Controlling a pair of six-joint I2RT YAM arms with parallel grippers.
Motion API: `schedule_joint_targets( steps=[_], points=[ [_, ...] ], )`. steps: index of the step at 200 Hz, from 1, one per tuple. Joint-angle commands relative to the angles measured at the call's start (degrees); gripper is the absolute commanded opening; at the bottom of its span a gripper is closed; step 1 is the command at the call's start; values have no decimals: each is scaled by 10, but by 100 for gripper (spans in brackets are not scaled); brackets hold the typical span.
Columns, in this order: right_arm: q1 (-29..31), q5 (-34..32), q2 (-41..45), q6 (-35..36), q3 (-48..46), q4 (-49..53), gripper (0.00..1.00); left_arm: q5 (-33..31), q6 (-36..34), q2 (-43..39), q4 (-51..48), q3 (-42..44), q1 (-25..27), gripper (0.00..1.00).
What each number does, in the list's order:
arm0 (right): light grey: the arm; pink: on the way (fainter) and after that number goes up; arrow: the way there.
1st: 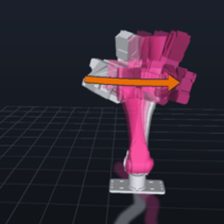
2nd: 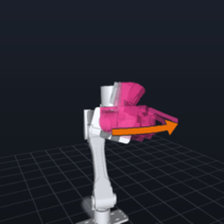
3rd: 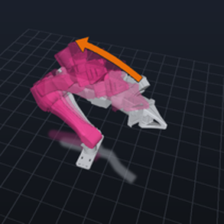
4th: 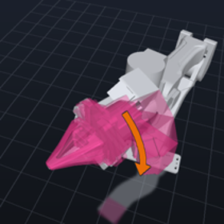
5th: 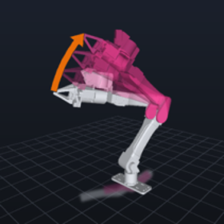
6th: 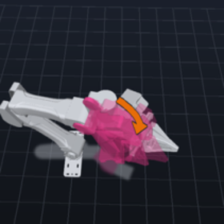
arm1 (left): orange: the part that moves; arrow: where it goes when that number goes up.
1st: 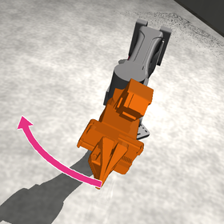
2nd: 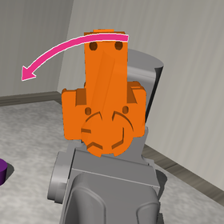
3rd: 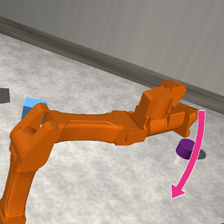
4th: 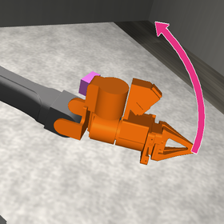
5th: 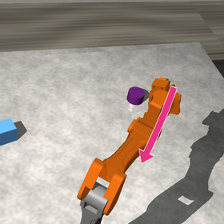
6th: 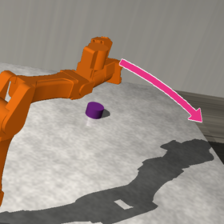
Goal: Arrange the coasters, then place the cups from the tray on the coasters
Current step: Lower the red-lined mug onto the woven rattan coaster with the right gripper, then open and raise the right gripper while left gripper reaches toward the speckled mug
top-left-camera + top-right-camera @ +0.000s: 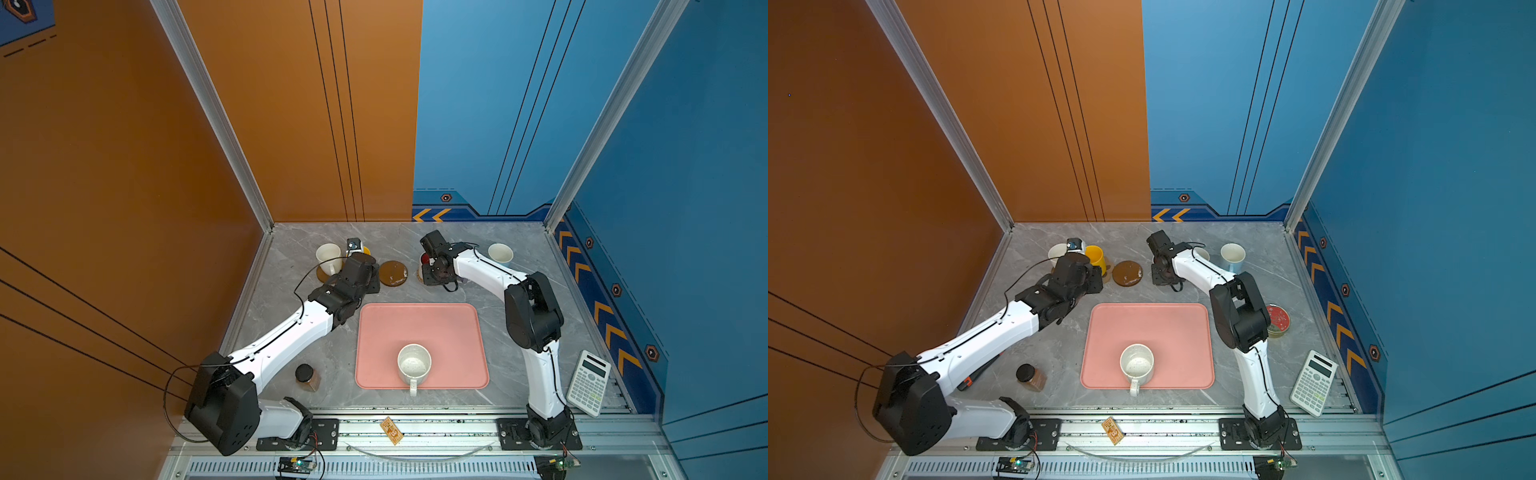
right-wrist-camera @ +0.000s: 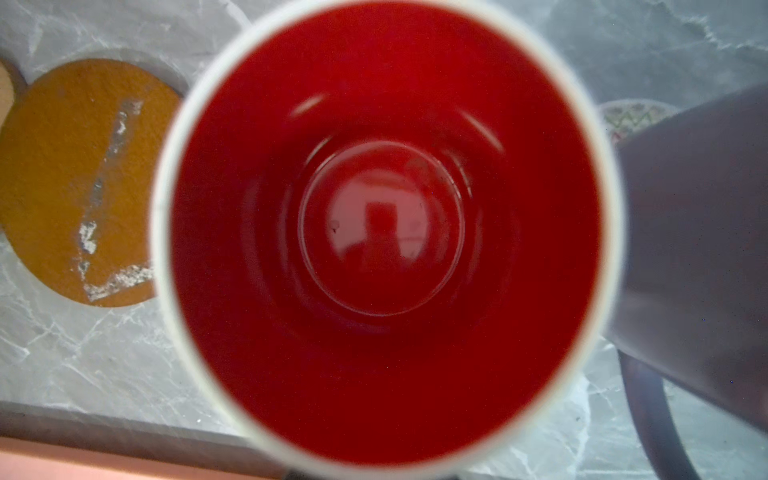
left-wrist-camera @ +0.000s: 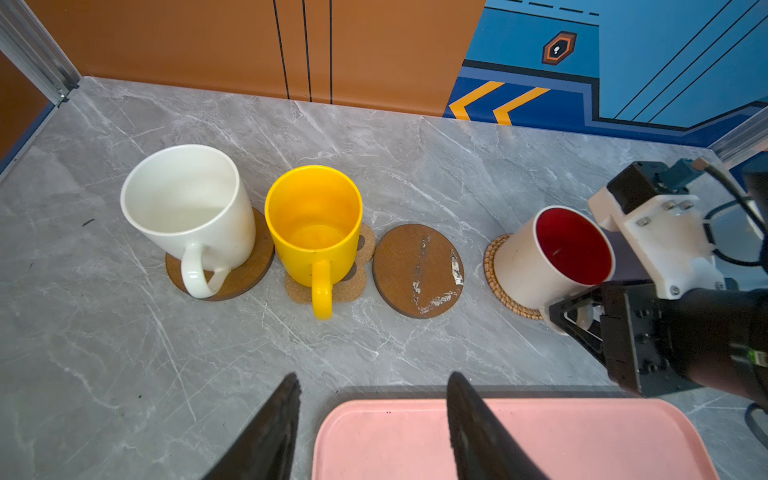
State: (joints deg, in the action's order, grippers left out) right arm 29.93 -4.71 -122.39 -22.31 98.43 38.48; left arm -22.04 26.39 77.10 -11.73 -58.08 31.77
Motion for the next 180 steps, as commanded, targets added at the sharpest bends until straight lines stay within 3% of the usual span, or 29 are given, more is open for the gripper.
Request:
schedule_joint_targets(
  steps=[1, 75, 99, 144, 161, 180],
  points=[
    [0, -9, 1, 1, 15, 5, 29, -8, -1, -15, -9, 8, -3, 58],
    [8, -22, 32, 1, 3, 5, 59, -7, -1, -24, -11, 9, -1, 58],
    [15, -39, 83, 0, -1, 5, 70, 0, -4, -31, -17, 6, 3, 58],
    [36, -72, 182, -39, -59, -55, 74, 70, -29, -42, -80, -31, 32, 57],
    [38, -74, 225, -66, -103, -97, 74, 84, -49, -39, -136, -54, 69, 56],
    [42, -81, 274, -91, -165, -149, 75, 55, -56, -39, -204, -72, 132, 55]
  ],
)
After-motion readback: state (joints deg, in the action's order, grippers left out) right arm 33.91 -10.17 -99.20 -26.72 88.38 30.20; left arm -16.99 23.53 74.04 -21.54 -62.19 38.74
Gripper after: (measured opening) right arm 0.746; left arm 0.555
